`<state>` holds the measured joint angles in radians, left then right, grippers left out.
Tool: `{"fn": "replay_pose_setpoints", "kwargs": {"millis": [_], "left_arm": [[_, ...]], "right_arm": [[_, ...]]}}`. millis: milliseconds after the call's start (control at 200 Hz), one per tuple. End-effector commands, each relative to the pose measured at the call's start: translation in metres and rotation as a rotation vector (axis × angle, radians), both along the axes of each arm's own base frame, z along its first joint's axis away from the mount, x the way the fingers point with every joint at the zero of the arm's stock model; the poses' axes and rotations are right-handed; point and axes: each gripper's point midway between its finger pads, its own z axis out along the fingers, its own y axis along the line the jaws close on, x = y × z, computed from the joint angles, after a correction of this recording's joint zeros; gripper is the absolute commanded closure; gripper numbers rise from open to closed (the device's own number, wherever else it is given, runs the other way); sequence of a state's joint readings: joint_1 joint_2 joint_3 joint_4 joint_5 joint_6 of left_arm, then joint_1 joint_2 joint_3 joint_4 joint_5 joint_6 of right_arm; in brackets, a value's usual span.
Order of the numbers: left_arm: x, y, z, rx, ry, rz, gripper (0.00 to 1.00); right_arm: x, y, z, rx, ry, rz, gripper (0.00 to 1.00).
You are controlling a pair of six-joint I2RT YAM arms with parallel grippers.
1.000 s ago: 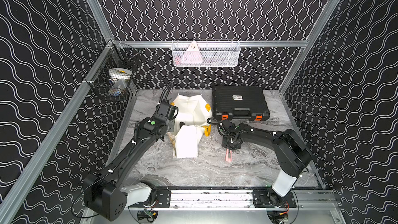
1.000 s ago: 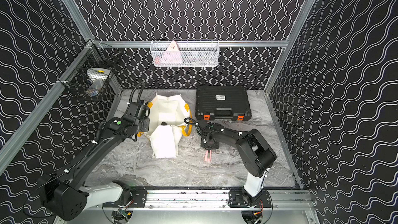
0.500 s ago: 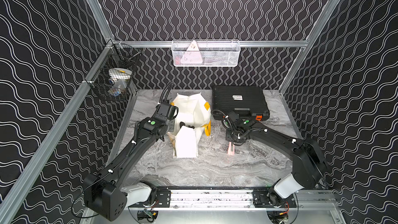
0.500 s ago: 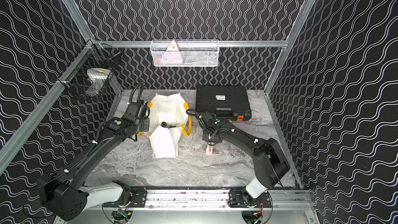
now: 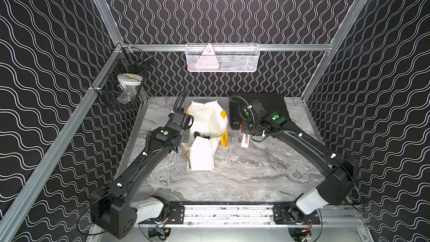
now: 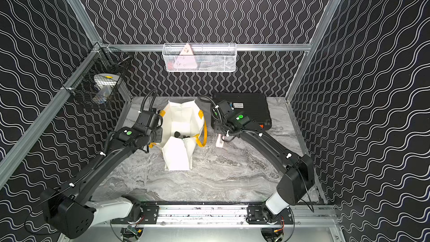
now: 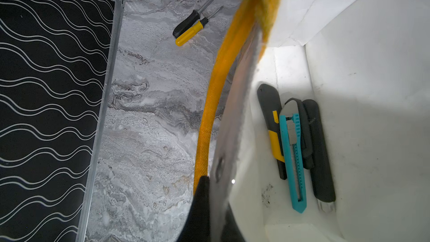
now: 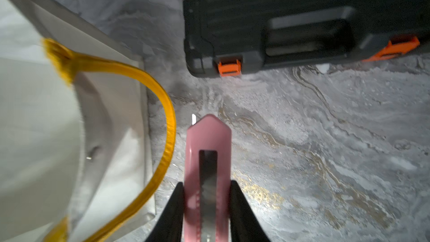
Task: Place the art knife into the pouch
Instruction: Pick up the utility knife at the center of the board, then place the utility knife in the pouch.
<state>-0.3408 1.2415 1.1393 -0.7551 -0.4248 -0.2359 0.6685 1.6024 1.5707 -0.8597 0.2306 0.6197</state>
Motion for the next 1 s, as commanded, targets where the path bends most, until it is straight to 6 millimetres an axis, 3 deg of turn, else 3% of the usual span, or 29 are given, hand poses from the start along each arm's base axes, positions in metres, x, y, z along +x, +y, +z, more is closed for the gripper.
{"fn": "replay_pose_setpoints", "kwargs": {"millis": [0,190,285,475,515,710,996], "left_arm": [[0.004,-0.002,0.005,-0.002,-0.027,-0.006,1.00],[0.004,-0.002,0.005,-0.004,-0.027,-0.008,1.00],[0.004,-0.003,0.005,-0.007,-0.025,-0.011,1.00],[0.003,-0.004,0.005,-0.006,-0.026,-0.015,1.00],[0.003,-0.005,0.005,-0.007,-0.027,-0.015,1.00],[0.002,-0.007,0.004,-0.005,-0.024,-0.025,1.00],[0.003,-0.007,0.004,-0.002,-0.024,-0.026,1.00]], "right_arm": [[0.007,0.014,0.022,0.017,-0.034,0.040,0.74],[0.025,0.061,0.068,0.065,-0.109,0.130,0.72],[0.031,0.090,0.081,0.098,-0.129,0.184,0.72],[0.044,0.151,0.075,0.188,-0.139,0.313,0.72],[0.048,0.166,0.056,0.189,-0.105,0.339,0.72],[0.044,0.212,0.006,0.244,-0.010,0.433,0.72],[0.032,0.240,-0.066,0.276,0.128,0.491,0.72]]}}
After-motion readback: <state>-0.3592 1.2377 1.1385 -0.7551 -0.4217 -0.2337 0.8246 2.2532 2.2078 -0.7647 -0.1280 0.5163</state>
